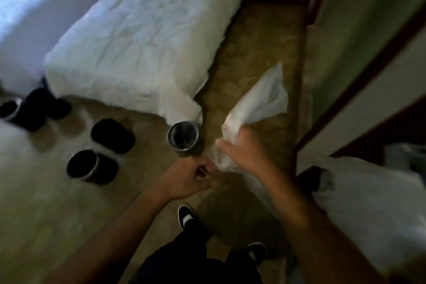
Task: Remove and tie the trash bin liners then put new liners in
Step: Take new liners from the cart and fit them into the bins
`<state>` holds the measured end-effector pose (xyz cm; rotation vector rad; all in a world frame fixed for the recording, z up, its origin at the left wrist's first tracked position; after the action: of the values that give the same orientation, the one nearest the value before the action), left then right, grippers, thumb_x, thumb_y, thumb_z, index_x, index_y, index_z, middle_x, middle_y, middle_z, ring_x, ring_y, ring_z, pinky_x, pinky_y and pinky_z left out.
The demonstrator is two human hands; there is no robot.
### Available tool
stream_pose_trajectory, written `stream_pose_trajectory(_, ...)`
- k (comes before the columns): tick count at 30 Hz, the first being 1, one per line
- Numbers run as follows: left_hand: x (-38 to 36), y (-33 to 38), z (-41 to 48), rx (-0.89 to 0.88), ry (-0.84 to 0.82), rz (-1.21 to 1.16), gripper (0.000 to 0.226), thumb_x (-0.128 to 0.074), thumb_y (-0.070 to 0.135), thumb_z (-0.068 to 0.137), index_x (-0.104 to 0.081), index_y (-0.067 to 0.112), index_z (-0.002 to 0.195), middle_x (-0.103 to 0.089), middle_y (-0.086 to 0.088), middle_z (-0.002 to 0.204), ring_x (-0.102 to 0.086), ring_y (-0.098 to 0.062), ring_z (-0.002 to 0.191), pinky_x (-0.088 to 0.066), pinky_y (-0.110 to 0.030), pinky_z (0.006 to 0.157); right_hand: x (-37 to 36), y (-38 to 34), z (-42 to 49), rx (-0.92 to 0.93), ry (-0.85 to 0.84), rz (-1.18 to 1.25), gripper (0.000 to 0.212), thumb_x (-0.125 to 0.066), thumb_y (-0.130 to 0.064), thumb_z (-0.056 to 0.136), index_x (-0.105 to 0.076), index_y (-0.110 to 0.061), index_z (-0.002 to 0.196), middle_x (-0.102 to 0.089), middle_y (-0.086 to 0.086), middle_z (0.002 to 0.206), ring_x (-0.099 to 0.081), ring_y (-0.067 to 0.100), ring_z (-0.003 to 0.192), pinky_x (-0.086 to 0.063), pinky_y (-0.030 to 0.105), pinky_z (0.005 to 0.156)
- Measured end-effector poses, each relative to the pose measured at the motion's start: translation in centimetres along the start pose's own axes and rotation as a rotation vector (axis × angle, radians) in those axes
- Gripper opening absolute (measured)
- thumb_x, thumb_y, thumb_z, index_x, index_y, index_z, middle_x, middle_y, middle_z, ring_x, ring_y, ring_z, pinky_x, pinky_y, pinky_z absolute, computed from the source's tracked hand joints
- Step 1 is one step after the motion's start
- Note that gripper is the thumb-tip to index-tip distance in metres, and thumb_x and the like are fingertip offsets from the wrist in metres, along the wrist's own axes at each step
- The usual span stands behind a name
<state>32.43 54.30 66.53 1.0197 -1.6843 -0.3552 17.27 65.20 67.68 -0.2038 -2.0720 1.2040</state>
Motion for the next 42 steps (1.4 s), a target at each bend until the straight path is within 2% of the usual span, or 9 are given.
stream_pose_trajectory(5, -0.9, -16.5, -8.3, 0.443, 0.098, -0.105, 0.013, -0.07, 0.029, 0.091, -0.067, 0.027, 0.104, -0.07, 0.009, 0.095, -0.064, 0.001, 0.081, -0.051, -0.012, 0.073, -10.7, -1.2, 3.0, 0.08, -0.329, -0.502, 0.036, -0.071, -0.034, 0.089, -0.06, -0.014, 0.117, -0.065, 0.008, 0.11, -0.064, 0.027, 0.104, -0.053, 0.043, 0.092)
stream_pose_trajectory(8, -2.6, -24.6, -14.0, 0.618, 0.134, -0.264, 0.01, -0.068, 0.026, 0.094, -0.068, 0.021, 0.102, -0.07, 0.004, 0.094, -0.065, -0.005, 0.081, -0.057, -0.027, 0.08, -17.4, -2.3, 4.5, 0.159, -0.531, -0.678, 0.03, -0.066, -0.032, 0.092, -0.059, -0.015, 0.115, -0.064, 0.008, 0.108, -0.063, 0.027, 0.101, -0.053, 0.041, 0.091)
stream_pose_trajectory(14, -3.1, -35.6, -21.3, 0.936, 0.191, -0.691, 0.008, -0.063, 0.019, 0.098, -0.066, 0.012, 0.098, -0.071, -0.004, 0.081, -0.064, -0.015, 0.064, -0.047, -0.028, 0.058, -28.6, -4.7, 7.5, 0.2, -0.771, -0.904, 0.042, -0.05, -0.029, 0.105, -0.049, -0.009, 0.142, -0.053, 0.011, 0.143, -0.052, 0.027, 0.129, -0.036, 0.032, 0.107)
stream_pose_trajectory(20, 4.4, -42.7, -21.1, 0.906, 0.245, -0.688, 0.008, -0.061, 0.018, 0.099, -0.068, 0.016, 0.095, -0.072, -0.005, 0.085, -0.065, -0.013, 0.064, -0.047, -0.026, 0.056, -34.3, -7.2, 12.6, 0.086, -0.782, -0.956, 0.04, -0.059, -0.032, 0.099, -0.056, -0.016, 0.135, -0.065, 0.008, 0.13, -0.064, 0.027, 0.113, -0.052, 0.036, 0.095)
stream_pose_trajectory(26, 14.5, -46.3, -17.4, 0.836, 0.34, -0.672, 0.012, -0.056, 0.018, 0.102, -0.066, 0.013, 0.102, -0.071, -0.005, 0.093, -0.066, -0.013, 0.073, -0.049, -0.023, 0.06, -35.1, -8.3, 17.3, -0.058, -0.778, -1.009, 0.045, -0.054, -0.023, 0.103, -0.044, -0.013, 0.145, -0.057, 0.008, 0.141, -0.057, 0.026, 0.126, -0.044, 0.03, 0.099)
stream_pose_trajectory(29, 19.2, -48.1, -14.9, 0.798, 0.419, -0.632, 0.01, -0.057, 0.019, 0.101, -0.066, 0.02, 0.097, -0.072, 0.0, 0.088, -0.069, -0.013, 0.074, -0.05, -0.028, 0.066, -35.9, -7.7, 21.0, -0.06, -0.731, -1.014, 0.044, -0.057, -0.031, 0.098, -0.044, -0.016, 0.137, -0.061, 0.01, 0.135, -0.061, 0.029, 0.118, -0.049, 0.036, 0.096)
stream_pose_trajectory(32, 22.8, -50.5, -12.3, 0.81, 0.453, -0.642, 0.01, -0.056, 0.017, 0.101, -0.066, 0.015, 0.1, -0.071, -0.003, 0.09, -0.068, -0.015, 0.075, -0.049, -0.028, 0.066, -37.1, -8.7, 25.3, -0.066, -0.694, -1.029, 0.043, -0.064, -0.032, 0.094, -0.045, -0.021, 0.131, -0.066, 0.011, 0.119, -0.065, 0.033, 0.106, -0.049, 0.036, 0.082)
stream_pose_trajectory(37, 26.8, -54.6, -10.0, 0.917, 0.471, -0.633, 0.013, -0.056, 0.02, 0.101, -0.067, 0.014, 0.105, -0.072, -0.004, 0.094, -0.07, -0.017, 0.082, -0.05, -0.028, 0.067, -40.7, -12.6, 34.8, -0.042, -0.738, -0.982, 0.057, -0.067, -0.029, 0.09, -0.043, -0.01, 0.138, -0.065, 0.016, 0.116, -0.064, 0.036, 0.104, -0.053, 0.043, 0.09)
stream_pose_trajectory(42, 28.4, -57.7, -10.5, 1.064, 0.502, -0.629, 0.01, -0.058, 0.02, 0.099, -0.069, 0.018, 0.099, -0.074, 0.001, 0.087, -0.071, -0.014, 0.076, -0.058, -0.036, 0.073, -46.2, -21.2, 43.2, 0.136, -0.848, -1.015, 0.059, -0.066, -0.031, 0.093, -0.041, -0.01, 0.142, -0.062, 0.017, 0.125, -0.062, 0.035, 0.112, -0.049, 0.04, 0.092)
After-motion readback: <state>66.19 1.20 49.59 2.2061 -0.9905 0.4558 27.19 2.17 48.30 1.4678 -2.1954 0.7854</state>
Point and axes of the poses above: each hand's wrist, its own z-axis towards the middle knuckle, its own x-axis out of the back of the hand, y = z × x, the point moved 3 cm from there along z, towards the middle knuckle
